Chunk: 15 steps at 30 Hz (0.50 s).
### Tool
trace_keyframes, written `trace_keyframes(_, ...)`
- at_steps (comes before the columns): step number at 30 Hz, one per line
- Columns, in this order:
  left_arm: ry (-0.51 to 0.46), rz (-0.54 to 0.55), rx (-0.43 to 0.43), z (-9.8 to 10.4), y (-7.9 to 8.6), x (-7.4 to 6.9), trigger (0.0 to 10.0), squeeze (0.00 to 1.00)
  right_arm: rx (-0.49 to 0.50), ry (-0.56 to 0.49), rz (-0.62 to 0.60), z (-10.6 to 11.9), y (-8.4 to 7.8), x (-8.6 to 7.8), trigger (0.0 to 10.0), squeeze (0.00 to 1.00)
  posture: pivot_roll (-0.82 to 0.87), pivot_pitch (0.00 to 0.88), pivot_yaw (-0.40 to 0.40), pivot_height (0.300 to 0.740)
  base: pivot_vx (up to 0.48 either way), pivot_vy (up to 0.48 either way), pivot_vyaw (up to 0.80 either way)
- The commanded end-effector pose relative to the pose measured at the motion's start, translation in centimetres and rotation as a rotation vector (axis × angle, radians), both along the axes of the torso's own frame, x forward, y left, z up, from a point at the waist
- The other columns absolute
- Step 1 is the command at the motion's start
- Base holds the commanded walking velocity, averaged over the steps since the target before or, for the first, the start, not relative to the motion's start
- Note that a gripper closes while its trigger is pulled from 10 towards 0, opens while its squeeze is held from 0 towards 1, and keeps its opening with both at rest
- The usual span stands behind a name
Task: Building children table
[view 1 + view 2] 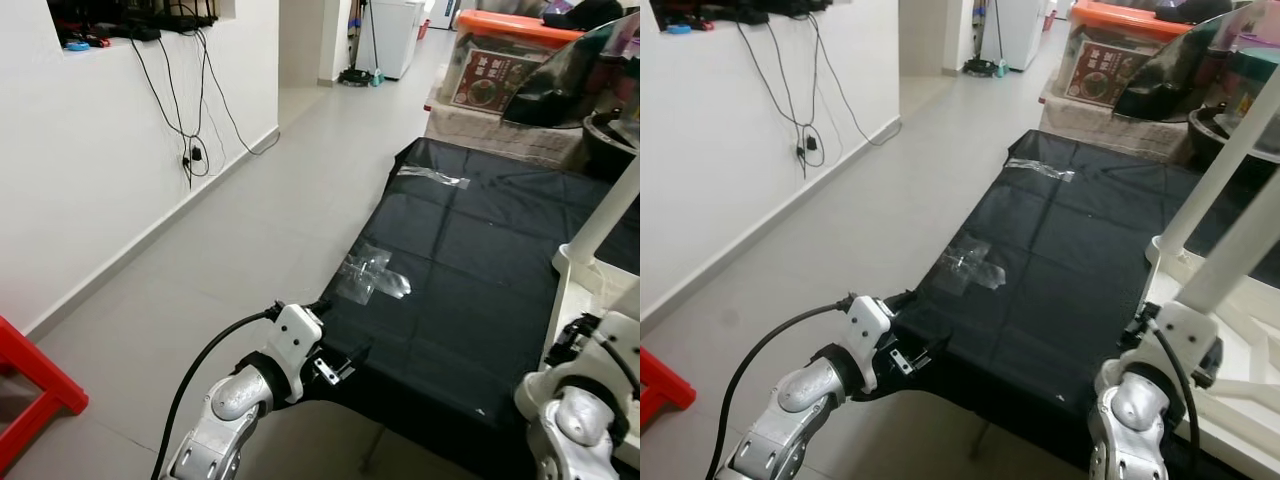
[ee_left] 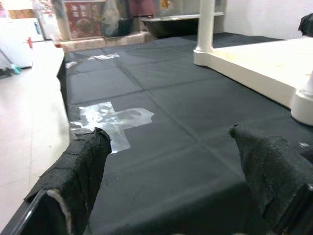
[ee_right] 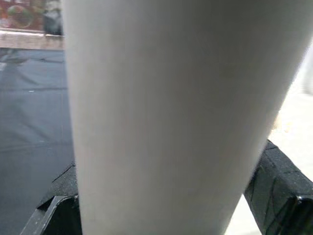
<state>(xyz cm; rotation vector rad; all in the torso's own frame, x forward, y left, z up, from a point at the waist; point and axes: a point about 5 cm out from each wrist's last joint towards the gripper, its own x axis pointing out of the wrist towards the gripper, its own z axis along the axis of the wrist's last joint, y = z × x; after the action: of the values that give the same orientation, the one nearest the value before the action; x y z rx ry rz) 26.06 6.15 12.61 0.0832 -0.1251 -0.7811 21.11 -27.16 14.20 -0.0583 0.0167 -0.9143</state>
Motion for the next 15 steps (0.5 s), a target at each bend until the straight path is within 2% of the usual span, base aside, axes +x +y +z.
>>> trace_keyframes(1, 0.017, -0.017, -0.003, 0.0, -0.2, -0.1, 10.0, 0.0, -0.031, -0.003, -0.045, 0.2, -0.8, -1.1, 10.0, 0.0, 0.04, 0.0, -0.04, 0.74, 0.0, 0.0, 0.0)
trace_keyframes(5, 0.021, -0.019, -0.002, 0.0, -0.2, -0.1, 10.0, 0.0, -0.029, -0.006, -0.01, 0.7, -0.2, -1.3, 10.0, 0.0, 0.04, 0.0, -0.04, 0.74, 0.0, 0.0, 0.0)
trace_keyframes(7, 0.024, -0.018, 0.0, 0.0, -0.2, -0.1, 10.0, 0.0, -0.02, -0.037, 0.053, 0.9, 0.8, -0.6, 10.0, 0.0, 0.04, 0.0, -0.041, 0.74, 0.0, 0.0, 0.0)
trace_keyframes(8, 0.024, -0.018, 0.0, 0.0, -0.2, -0.1, 10.0, 0.0, -0.02, -0.037, 0.053, 0.9, 0.8, -0.6, 10.0, 0.0, 0.04, 0.0, -0.041, 0.74, 0.0, 0.0, 0.0)
trace_keyframes(9, 0.03, -0.017, 0.006, -0.1, -0.2, -0.1, 10.0, 0.0, -0.003, -0.052, 0.122, 0.8, 1.7, 0.2, 10.0, 0.0, 0.04, 0.0, -0.043, 0.74, 0.0, 0.0, 0.0)
trace_keyframes(11, 0.037, -0.019, 0.013, -0.2, -0.3, -0.1, 10.0, 0.0, 0.003, -0.06, 0.161, 0.9, 2.3, 1.2, 10.0, 0.0, 0.04, 0.0, -0.045, 0.74, 0.0, 0.0, 0.0)
trace_keyframes(12, 0.038, -0.02, 0.015, -0.2, -0.3, -0.1, 10.0, 0.0, 0.002, -0.06, 0.164, 0.9, 2.4, 1.4, 10.0, 0.0, 0.04, 0.0, -0.045, 0.74, 0.0, 0.0, 0.0)
trace_keyframes(15, 0.046, -0.023, 0.016, -0.3, -0.3, -0.1, 10.0, 0.0, -0.034, -0.135, 0.14, 2.6, 1.2, 2.7, 10.0, 0.0, 0.04, 0.0, -0.045, 0.74, 0.0, 0.0, 0.0)
